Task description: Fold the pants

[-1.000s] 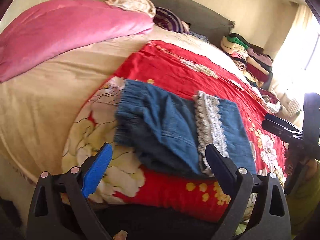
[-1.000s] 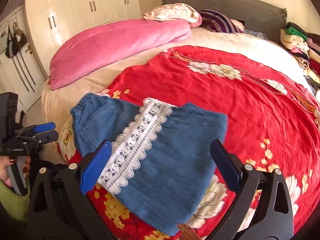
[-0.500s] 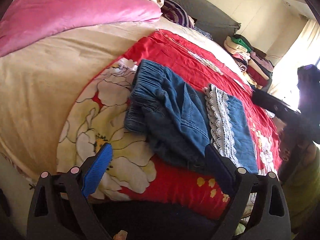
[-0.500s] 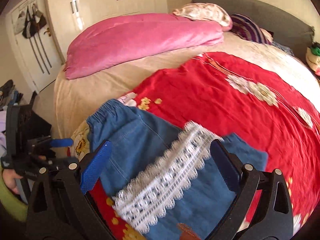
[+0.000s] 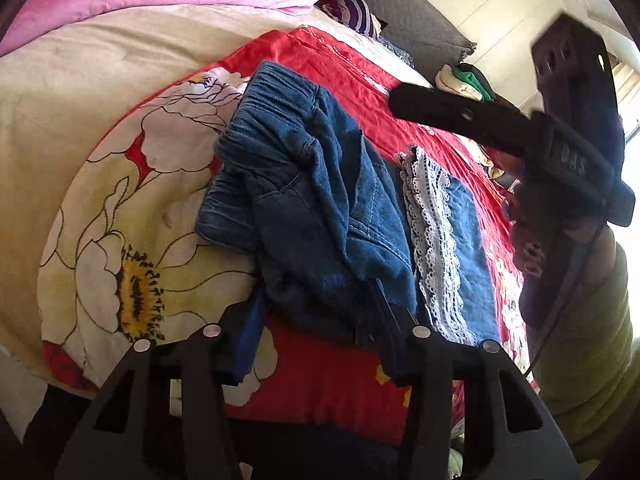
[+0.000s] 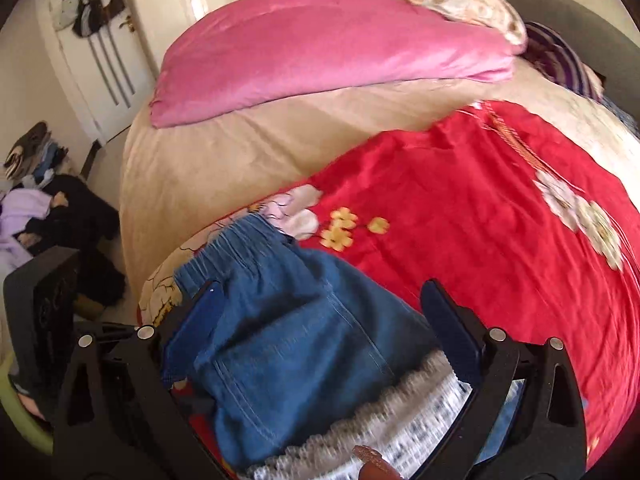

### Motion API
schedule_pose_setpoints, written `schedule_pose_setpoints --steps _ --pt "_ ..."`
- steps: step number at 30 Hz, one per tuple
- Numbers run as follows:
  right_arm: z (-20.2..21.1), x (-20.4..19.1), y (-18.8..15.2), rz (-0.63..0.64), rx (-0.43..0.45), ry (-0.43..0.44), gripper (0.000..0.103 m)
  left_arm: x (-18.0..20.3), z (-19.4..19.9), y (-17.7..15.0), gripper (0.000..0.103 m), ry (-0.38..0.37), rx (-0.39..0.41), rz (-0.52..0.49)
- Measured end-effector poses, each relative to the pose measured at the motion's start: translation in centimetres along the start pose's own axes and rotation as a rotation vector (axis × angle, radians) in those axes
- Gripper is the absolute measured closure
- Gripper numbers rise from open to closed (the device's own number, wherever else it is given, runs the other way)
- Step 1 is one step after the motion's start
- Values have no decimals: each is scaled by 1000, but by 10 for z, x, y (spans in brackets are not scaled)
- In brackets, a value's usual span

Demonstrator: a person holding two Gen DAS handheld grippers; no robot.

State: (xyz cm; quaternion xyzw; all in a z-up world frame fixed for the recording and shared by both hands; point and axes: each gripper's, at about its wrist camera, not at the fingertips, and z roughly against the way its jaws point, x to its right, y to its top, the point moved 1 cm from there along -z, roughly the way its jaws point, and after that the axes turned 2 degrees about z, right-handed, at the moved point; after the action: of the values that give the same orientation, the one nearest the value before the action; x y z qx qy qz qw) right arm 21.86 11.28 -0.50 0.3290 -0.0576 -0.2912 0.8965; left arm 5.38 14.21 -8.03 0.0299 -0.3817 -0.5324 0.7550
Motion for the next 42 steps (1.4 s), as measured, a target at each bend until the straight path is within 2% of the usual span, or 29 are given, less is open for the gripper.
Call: schedule_pose_setpoints --steps 9,16,18,19,20,23,26,31,36,39,40,42 --pt "-60 -21 9 71 -119 82 10 -1 -7 2 57 -13 -11 8" --pt "-76 -13 4 15 -95 150 10 -1 -10 6 54 -22 -5 15" --pt "-76 -13 1 8 -94 185 23 0 -11 7 53 -27 -1 21" --pt "-75 -13 2 4 -95 236 52 0 -12 8 53 -27 2 23" --pt "-73 -15 1 0 -94 272 61 0 -13 11 53 -28 6 24" --pt "-57 -17 0 20 -74 256 73 3 -11 13 54 -31 29 17" --pt "-33 -6 -3 -33 -22 281 78 15 -7 14 54 -38 38 -14" --pt "17 19 -14 -106 81 312 78 47 3 20 54 -77 64 -86" --pt "64 51 -35 -169 160 304 76 91 1 20 53 -120 73 -195" --pt "86 69 -55 -224 207 232 58 113 -6 15 53 -145 60 -254" --pt "94 76 -61 -258 225 212 46 122 -11 12 50 -157 47 -280" --pt "109 92 -82 -348 271 185 43 135 -22 6 46 -190 16 -323"
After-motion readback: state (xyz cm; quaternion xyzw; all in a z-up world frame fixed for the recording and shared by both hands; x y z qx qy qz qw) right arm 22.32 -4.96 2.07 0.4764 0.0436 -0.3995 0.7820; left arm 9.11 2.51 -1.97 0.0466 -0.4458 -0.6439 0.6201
